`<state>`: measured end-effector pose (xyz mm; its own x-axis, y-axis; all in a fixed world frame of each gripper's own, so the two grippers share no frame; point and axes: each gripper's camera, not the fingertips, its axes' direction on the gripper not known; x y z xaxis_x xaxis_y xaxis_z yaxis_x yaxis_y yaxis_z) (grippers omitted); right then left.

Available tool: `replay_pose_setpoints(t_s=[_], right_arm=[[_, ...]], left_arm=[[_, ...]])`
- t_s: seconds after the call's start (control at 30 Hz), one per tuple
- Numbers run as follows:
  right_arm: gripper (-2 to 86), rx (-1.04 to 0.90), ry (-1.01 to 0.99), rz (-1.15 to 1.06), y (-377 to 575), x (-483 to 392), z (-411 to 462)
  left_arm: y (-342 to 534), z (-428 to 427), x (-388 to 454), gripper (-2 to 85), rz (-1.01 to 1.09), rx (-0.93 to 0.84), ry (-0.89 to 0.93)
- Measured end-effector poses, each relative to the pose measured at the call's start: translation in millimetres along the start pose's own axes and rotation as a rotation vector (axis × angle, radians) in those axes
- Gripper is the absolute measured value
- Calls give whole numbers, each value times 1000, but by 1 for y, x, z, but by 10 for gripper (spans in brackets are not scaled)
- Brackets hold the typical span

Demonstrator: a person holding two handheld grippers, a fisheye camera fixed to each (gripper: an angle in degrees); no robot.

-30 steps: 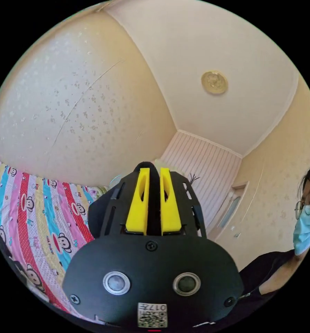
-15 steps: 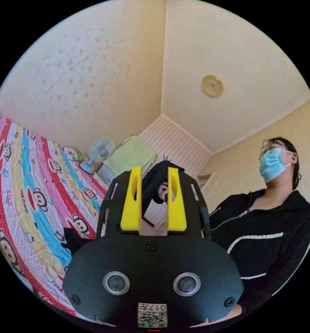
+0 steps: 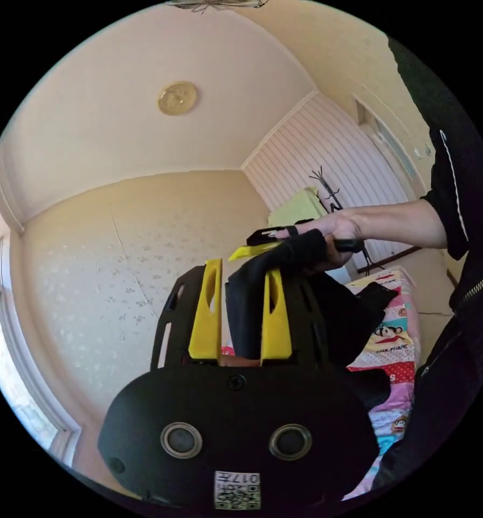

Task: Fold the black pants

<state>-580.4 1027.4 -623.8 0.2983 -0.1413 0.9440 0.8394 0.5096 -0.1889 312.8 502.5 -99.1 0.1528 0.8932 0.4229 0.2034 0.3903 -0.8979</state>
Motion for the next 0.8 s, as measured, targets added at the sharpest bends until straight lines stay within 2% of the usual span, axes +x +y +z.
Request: replay_pose_setpoints(t_s=[0.07,0.17,0.27,0.37,0.43,0.53,0.57,0.63,0.7,0.73,0.8], right_arm=[[43,6,14,31,-2,2,-2],[71,-15,35,28,-10,1,-13],[102,-72,-31,1,-9,-6,-28],[103,-51,-187,-43,15,-18,-58],[94,-26,-242,-117,42,-30,-81],[78,80,-269,-410,110,-64,-126],[74,175,-227,-523,146,-75,-146],[72,403,-69,-593,204,-85,-170],[83,672,315,-620,279,-96,-170],[90,704,431,-623,294,-99,-164],[129,734,837,-593,337,-107,-130]], left_arm=[[-8,10,9,44,98,-31,59],[-23,36,7,19,52,-121,104],[-33,63,-15,7,-144,-146,215],[-25,100,-54,2,-452,-124,434],[-10,131,-82,0,-670,-65,644],[2,155,-101,-2,-870,27,777],[2,158,-104,-2,-892,47,794],[-16,164,-113,-2,-910,101,802],[-34,171,-120,-2,-927,134,817],[-48,176,-125,-2,-929,166,837],[-71,182,-133,-1,-920,222,870]])
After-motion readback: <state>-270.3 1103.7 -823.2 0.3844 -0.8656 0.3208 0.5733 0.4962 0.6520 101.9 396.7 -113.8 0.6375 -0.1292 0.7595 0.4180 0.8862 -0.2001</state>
